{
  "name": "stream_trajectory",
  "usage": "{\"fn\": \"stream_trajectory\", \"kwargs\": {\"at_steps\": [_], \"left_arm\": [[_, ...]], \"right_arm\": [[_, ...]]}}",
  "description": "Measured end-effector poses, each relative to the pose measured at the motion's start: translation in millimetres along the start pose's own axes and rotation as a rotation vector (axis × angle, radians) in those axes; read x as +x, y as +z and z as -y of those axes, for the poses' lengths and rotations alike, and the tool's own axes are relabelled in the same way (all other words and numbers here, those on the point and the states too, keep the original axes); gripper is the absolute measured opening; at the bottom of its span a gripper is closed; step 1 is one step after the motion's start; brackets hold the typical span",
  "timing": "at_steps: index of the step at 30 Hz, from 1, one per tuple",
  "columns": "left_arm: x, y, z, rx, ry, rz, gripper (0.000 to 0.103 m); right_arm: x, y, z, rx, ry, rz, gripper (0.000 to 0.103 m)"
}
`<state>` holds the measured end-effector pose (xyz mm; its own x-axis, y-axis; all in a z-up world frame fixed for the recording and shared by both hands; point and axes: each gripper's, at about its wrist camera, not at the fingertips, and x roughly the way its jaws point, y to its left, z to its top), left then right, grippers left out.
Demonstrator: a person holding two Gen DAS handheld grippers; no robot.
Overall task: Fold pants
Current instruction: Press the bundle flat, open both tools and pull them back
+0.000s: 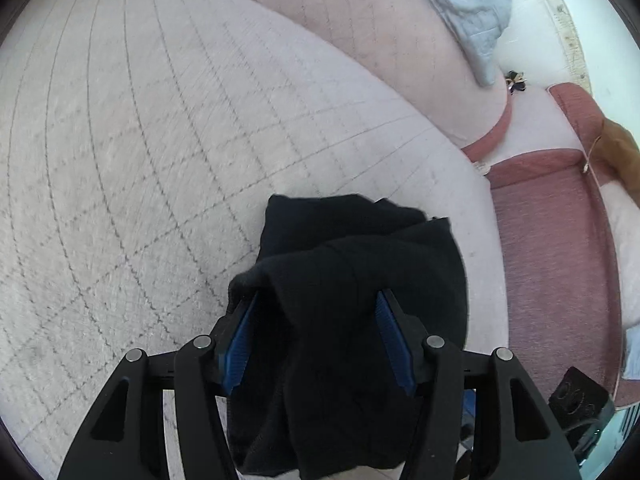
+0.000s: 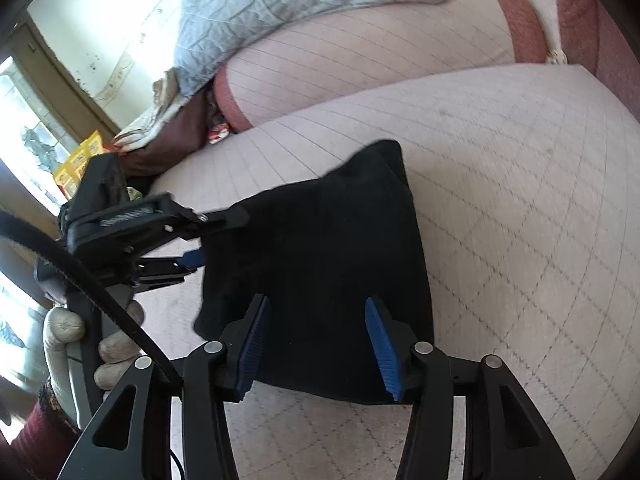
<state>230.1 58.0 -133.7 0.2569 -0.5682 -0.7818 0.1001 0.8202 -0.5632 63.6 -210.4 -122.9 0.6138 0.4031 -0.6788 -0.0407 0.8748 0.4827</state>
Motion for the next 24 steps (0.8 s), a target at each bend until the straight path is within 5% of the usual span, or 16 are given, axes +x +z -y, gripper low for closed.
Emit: {"fn": "stream_trajectory", "kwargs": {"at_steps": [4,10,15,24], "left_arm": [[-18.4,-6.0,11.5,0.025,0.022,0.024,0.057],[-76.8,-45.1,48.6,0.188,0.155,0.156,0.058],[-127.5,-104.9,85.9,0.358,0.321,0.357,0.07],[-212.1,-194.1,119.3,0.435,0.471,0.801,0.103]], "right_arm": [[-11.1,1.4,-3.8,-0.012,0.012,0.025,0.055],[-57.2,-17.9,-14.4,-0.05,-0.017,0.103,0.063],[-86.6,-47.2,-20.9,-0.057,-0.062,0.136,0.064],[-120.4,-87.2,-33.3,-0.065,-0.123,0.159,0.067]]}}
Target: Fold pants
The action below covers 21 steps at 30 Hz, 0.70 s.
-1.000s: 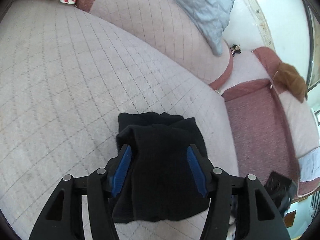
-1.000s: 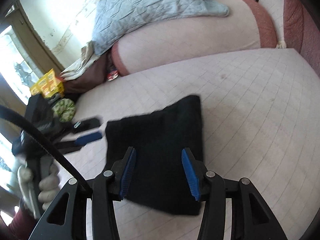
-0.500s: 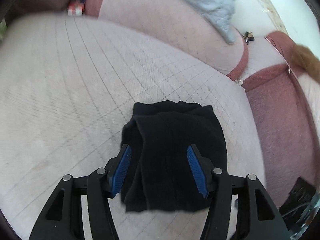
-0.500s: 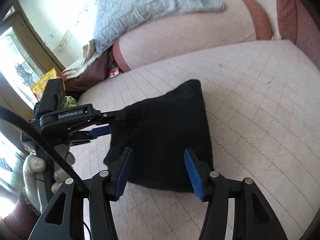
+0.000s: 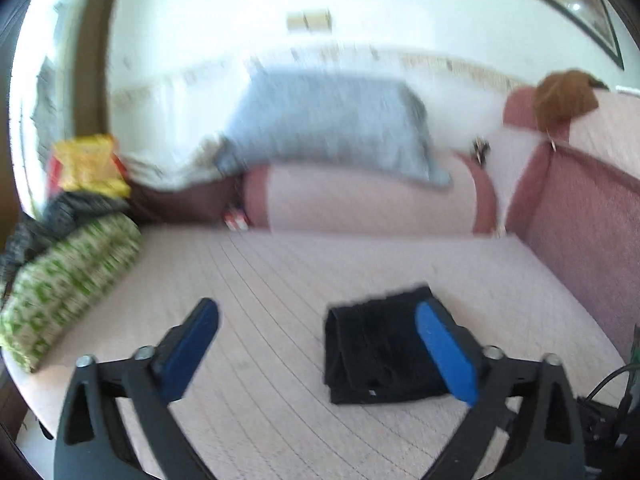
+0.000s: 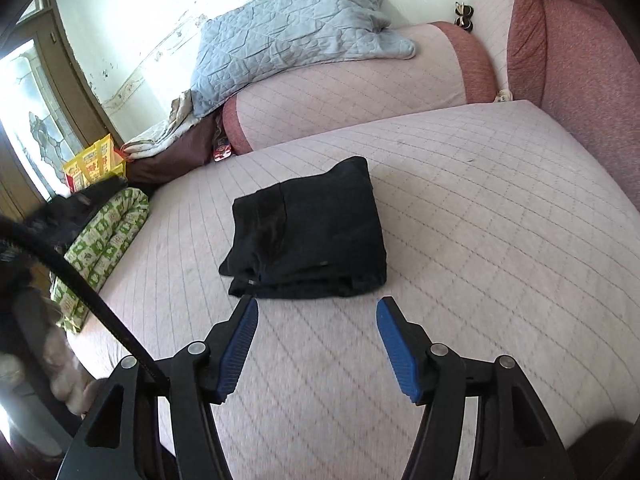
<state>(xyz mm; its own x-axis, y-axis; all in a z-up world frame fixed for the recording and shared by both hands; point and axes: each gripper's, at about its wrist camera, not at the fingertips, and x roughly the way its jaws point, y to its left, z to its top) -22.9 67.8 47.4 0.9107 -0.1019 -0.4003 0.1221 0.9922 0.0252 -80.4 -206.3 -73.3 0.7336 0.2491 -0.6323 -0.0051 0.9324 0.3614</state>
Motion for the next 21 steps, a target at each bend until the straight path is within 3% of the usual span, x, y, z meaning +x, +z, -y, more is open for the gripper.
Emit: {"fn": "stream_trajectory", "kwargs": {"at_steps": [3,5,12,16,21], "left_arm": [[-23.1,-0.5,-3.0,-0.02,0.058,0.051,0.103],[-27.0,-4.8,-5.9,-0.045,0.074,0.037,0.103],[-2.5,-37.4,-14.5,-0.065,0.086,-0.193,0.103],[8.6,-57.2,-11.9,-0.043,0.1,-0.268,0.103],[21.3,-67.3,-9.3,-0.054,0.051,-0.336,0.103]], "right_arm": [[-9.1,-6.5,-4.3,-0.003,-0.012,0.011,0.068],[-11.9,-8.4,-7.7,-0.007,-0.026,0.011,0.069],[-10.2,-20.5,-12.0,-0.009,-0.076,-0.007,0.074],[2.4,-28.0,-16.8,-0.04,-0.088,-0.047,0.074],[10.8,-30.0,-23.2,-0.059,-0.097,-0.067,0.075]]}}
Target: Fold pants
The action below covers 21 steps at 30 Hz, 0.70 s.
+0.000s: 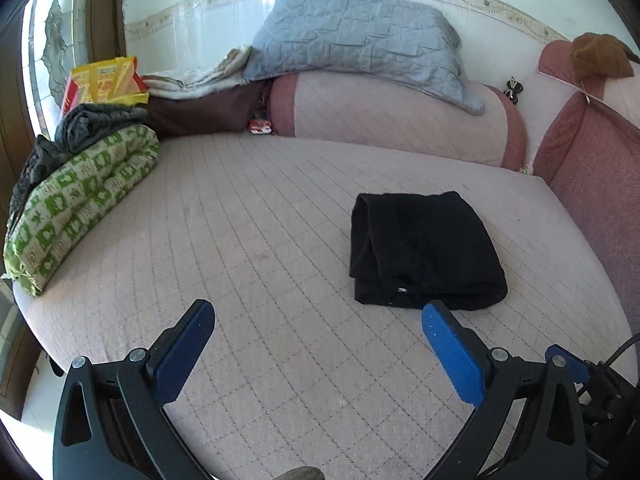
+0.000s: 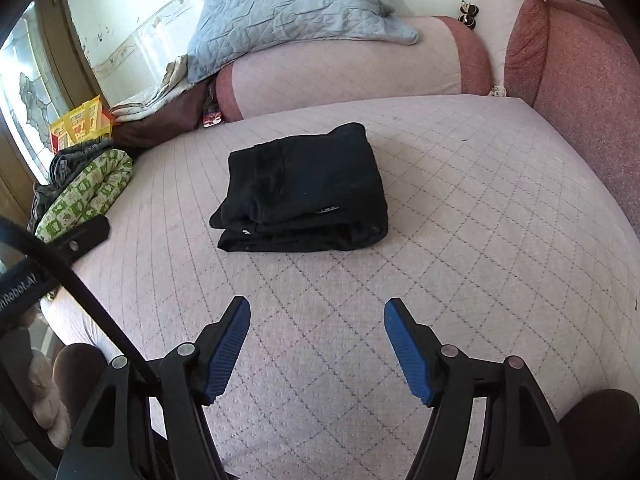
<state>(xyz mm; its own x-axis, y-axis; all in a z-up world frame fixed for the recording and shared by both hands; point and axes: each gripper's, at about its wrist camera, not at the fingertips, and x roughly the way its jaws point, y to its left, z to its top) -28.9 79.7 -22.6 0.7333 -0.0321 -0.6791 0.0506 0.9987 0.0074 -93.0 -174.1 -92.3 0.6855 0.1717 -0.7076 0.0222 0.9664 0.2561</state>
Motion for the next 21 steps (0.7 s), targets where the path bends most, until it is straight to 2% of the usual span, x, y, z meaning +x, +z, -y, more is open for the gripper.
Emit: {"fn": "stream_trajectory", "kwargs": {"at_steps": [14,21], "left_arm": [[31.2,-10.6,11.3,0.033,-0.047,-0.123,0.103],[40.0,-13.1,14.9,0.028,-0.068,-0.157,0.103]], "right_arm": [[24.8,-2.1,3.0,0.008,-0.031,-0.063,0.076],[30.2,-1.2,8.5,0.009,-0.057,-0.077,0.076]]}}
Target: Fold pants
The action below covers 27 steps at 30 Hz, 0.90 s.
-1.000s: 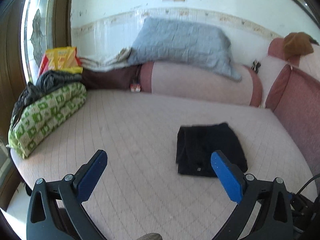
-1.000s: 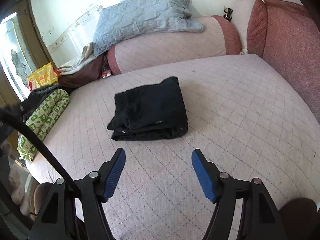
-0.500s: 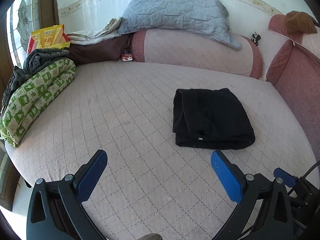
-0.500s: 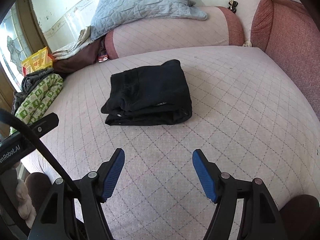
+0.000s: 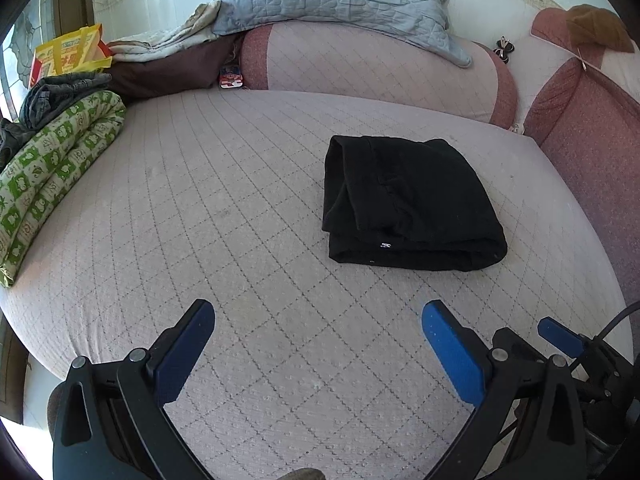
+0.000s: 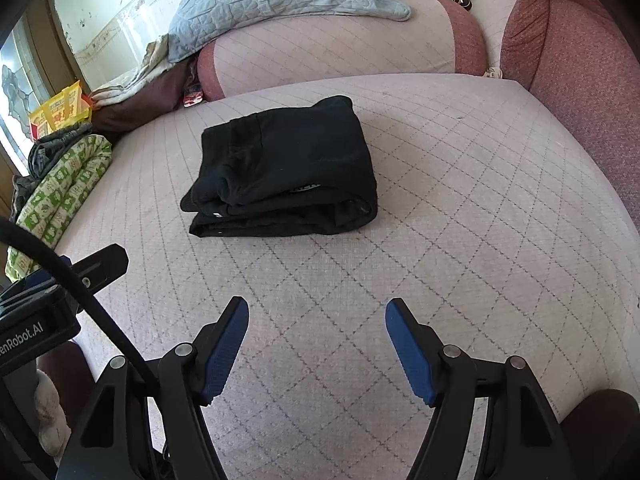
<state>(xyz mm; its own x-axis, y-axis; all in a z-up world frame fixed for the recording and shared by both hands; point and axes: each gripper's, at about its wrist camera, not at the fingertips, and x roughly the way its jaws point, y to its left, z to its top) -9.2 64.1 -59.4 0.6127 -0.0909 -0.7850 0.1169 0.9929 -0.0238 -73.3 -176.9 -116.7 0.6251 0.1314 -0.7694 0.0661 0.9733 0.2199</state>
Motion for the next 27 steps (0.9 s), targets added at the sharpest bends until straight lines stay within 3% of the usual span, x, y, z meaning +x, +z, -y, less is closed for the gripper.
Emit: {"fn": "stream_trajectory", "kwargs": {"at_steps": [27], "left_arm": [[7.7,-3.1,-5.2,-0.028,-0.029,-0.04,0.103]], "right_arm": [[6.2,-1.4,-7.8,-0.033,-0.025,-0.034,0.077]]}}
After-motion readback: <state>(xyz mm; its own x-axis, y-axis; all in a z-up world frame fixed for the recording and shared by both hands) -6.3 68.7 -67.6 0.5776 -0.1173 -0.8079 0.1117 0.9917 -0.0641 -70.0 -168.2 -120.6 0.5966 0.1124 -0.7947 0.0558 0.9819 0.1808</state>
